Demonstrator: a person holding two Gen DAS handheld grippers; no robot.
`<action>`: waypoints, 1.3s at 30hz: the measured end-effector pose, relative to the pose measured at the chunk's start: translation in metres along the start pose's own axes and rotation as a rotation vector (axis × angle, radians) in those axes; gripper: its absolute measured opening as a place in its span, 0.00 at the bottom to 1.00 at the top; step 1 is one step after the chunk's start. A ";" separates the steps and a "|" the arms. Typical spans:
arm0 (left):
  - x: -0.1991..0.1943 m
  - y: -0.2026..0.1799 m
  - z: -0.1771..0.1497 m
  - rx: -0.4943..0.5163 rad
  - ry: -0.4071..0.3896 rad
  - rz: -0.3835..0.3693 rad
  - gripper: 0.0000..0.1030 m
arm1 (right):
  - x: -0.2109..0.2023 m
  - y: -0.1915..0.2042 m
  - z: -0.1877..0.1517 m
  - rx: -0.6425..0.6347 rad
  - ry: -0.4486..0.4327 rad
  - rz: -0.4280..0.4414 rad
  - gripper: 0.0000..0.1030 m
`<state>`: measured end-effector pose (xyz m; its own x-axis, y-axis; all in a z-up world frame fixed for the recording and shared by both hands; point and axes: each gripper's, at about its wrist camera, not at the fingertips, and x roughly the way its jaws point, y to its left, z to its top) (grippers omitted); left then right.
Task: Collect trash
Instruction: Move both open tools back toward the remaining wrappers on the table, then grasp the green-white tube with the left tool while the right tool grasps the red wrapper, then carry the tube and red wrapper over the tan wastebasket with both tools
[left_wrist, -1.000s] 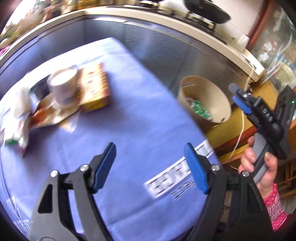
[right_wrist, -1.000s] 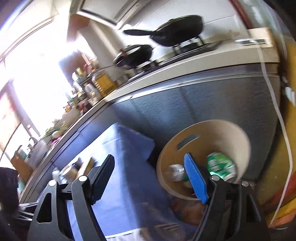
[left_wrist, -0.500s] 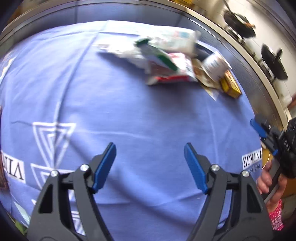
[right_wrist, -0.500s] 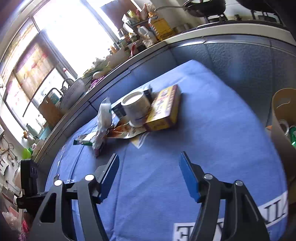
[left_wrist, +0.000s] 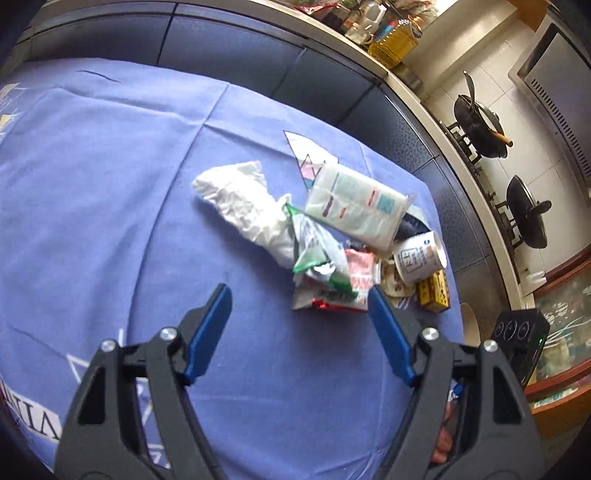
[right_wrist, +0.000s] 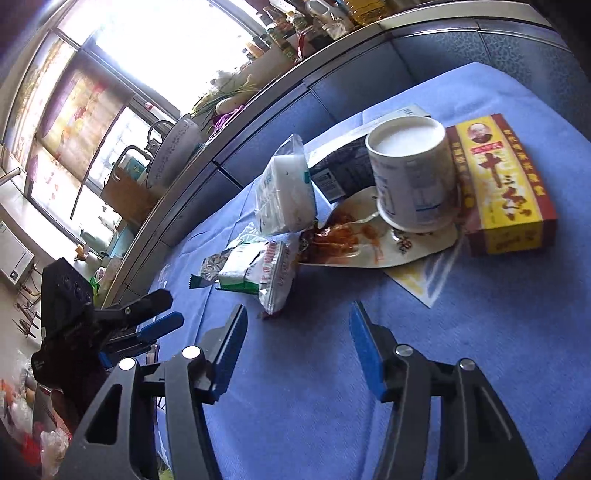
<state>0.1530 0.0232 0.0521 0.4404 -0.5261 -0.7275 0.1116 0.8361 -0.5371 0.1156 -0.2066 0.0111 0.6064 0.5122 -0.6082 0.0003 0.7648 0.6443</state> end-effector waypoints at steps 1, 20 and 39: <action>0.006 -0.001 0.006 -0.012 0.008 -0.010 0.71 | 0.006 0.002 0.003 0.005 0.007 0.003 0.56; -0.012 -0.009 -0.066 0.080 0.038 -0.103 0.19 | -0.034 -0.016 -0.038 0.037 -0.011 0.042 0.11; 0.051 -0.238 -0.118 0.513 0.165 -0.254 0.19 | -0.214 -0.139 -0.077 0.214 -0.363 -0.108 0.11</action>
<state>0.0433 -0.2207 0.0923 0.2037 -0.7022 -0.6822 0.6293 0.6278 -0.4582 -0.0756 -0.3926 0.0161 0.8339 0.2340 -0.4999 0.2210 0.6884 0.6908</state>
